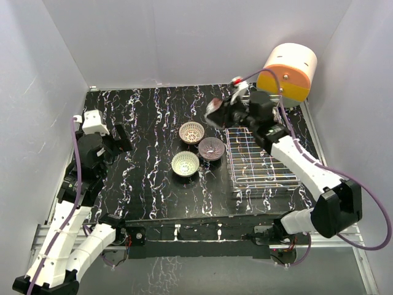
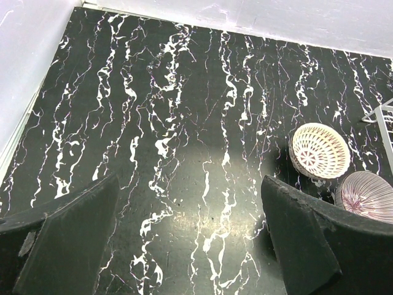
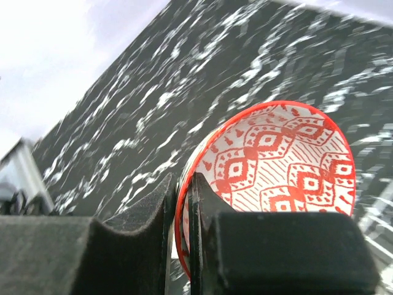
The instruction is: Load the bowls into the dish rack
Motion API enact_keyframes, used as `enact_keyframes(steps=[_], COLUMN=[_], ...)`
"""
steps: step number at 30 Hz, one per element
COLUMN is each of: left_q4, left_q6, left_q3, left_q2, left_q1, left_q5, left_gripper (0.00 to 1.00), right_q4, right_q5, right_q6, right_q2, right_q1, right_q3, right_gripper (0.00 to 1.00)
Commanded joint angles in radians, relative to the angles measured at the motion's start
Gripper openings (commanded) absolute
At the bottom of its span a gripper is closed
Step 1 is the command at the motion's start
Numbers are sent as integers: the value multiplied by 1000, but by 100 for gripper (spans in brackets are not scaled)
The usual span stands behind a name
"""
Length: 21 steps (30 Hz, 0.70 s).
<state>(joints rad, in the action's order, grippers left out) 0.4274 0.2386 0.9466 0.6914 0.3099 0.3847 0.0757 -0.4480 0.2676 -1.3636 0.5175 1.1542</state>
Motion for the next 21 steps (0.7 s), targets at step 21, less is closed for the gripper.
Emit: enact_keyframes(steps=[21], left_q4=[-8], left_q6=[-6], left_q3=[30], left_q2=[28], left_q1=[3], left_q5=[-5], left_gripper=[97], right_q4=[-1094], right_q5=[-333], right_q6=[916], right_q2=[-155], right_q1=[-513], right_q3=[-444], right_gripper=[14])
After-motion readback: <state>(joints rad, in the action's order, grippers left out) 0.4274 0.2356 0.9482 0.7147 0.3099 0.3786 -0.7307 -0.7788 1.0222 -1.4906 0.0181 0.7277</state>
